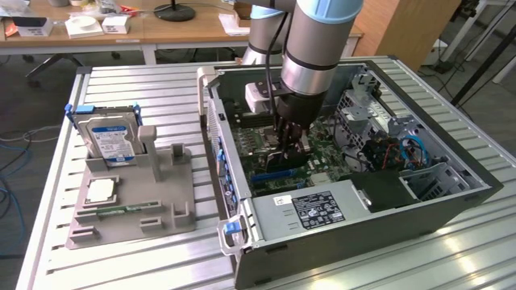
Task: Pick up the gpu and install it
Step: 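Insert the gpu into the slot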
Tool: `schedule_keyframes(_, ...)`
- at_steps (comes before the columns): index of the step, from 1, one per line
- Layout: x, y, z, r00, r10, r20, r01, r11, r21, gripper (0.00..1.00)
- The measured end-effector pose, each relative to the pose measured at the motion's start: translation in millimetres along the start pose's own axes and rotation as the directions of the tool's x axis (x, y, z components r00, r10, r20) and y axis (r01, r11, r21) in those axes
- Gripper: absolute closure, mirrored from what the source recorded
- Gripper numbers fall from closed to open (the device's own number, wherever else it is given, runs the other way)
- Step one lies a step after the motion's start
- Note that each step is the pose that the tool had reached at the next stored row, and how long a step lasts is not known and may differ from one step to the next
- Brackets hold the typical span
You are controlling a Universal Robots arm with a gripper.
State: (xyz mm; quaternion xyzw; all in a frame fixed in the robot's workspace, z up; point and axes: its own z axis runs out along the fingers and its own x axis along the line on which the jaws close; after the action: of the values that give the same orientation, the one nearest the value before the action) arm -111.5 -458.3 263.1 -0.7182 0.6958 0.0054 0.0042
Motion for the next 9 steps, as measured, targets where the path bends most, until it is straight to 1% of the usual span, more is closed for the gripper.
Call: schedule_keyframes(9, 0.0, 0.0, 0.0, 1.0000, 0.009, 0.0000, -0.009, 1.0000, 0.0001, 0.73)
